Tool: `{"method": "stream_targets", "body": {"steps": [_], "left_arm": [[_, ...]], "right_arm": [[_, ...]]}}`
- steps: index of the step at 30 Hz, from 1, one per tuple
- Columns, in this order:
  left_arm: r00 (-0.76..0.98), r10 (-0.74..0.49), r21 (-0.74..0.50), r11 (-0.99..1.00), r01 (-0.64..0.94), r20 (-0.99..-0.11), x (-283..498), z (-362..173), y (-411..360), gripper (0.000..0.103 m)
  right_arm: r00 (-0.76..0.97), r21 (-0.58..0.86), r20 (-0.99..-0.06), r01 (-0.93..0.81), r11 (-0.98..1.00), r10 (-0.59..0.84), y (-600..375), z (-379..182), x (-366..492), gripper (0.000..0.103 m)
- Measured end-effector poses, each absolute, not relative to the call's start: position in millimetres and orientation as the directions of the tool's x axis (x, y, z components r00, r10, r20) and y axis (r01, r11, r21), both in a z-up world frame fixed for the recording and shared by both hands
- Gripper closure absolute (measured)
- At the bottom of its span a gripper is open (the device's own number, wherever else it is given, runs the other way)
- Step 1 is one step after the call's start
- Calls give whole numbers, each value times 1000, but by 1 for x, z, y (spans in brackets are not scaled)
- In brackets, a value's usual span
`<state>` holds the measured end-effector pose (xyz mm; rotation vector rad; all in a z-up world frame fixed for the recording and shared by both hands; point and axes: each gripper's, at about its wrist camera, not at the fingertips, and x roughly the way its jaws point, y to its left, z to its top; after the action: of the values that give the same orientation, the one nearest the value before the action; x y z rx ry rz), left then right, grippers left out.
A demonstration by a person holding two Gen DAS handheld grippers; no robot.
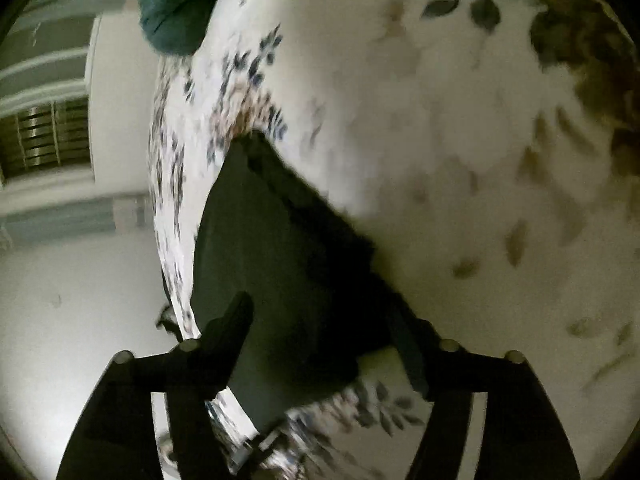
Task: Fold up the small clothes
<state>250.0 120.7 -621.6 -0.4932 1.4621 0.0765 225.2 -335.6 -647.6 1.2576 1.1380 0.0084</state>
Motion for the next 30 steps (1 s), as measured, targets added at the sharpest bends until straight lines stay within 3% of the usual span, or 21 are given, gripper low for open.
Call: {"method": "stream_targets", "body": {"steps": [1,2,8,13,14,16,18,20,23,25,27,30], "left_arm": [[115,-241,-266,901,-342,-964,251,-621,119,0],[111,-237,-262,901,-345,-965,253,-617,113,0],[141,-229,-264,901,-345,-963,259,-589,105,1],[176,-281,-328,866,-376,-943,245,-563,117,1],[188,-292,-343,860,-377,-938,243,-558,118,1],[215,-326,-385,850,-360,-921,243,-551,125,1],[240,-363,-428,840,-334,-900,250,-557,128,1],[272,-431,-503,806,-312,-860,269,-565,125,1],[295,-504,-579,762,-289,-811,313,-583,116,1],[295,-545,-616,737,-277,-785,343,-602,108,1],[276,-552,-613,747,-257,-787,364,-611,97,1],[267,-537,-591,782,-197,-800,373,-603,89,1]], "right_arm": [[498,738,-663,559,378,559,-340,-648,230,63],[483,716,-688,574,398,542,-343,-648,232,95],[503,684,-729,567,459,465,-358,-595,218,97],[313,542,-833,625,562,456,-369,-634,221,96],[291,551,-820,637,539,493,-371,-646,222,95],[309,581,-789,657,481,531,-377,-651,217,74],[388,659,-724,634,404,571,-383,-647,206,39],[418,708,-669,612,354,615,-379,-648,199,26],[385,765,-561,580,280,733,-348,-674,200,24],[378,782,-546,552,291,748,-334,-688,216,24],[402,816,-519,497,297,754,-323,-691,229,14],[447,849,-466,468,245,763,-312,-689,244,11]]}}
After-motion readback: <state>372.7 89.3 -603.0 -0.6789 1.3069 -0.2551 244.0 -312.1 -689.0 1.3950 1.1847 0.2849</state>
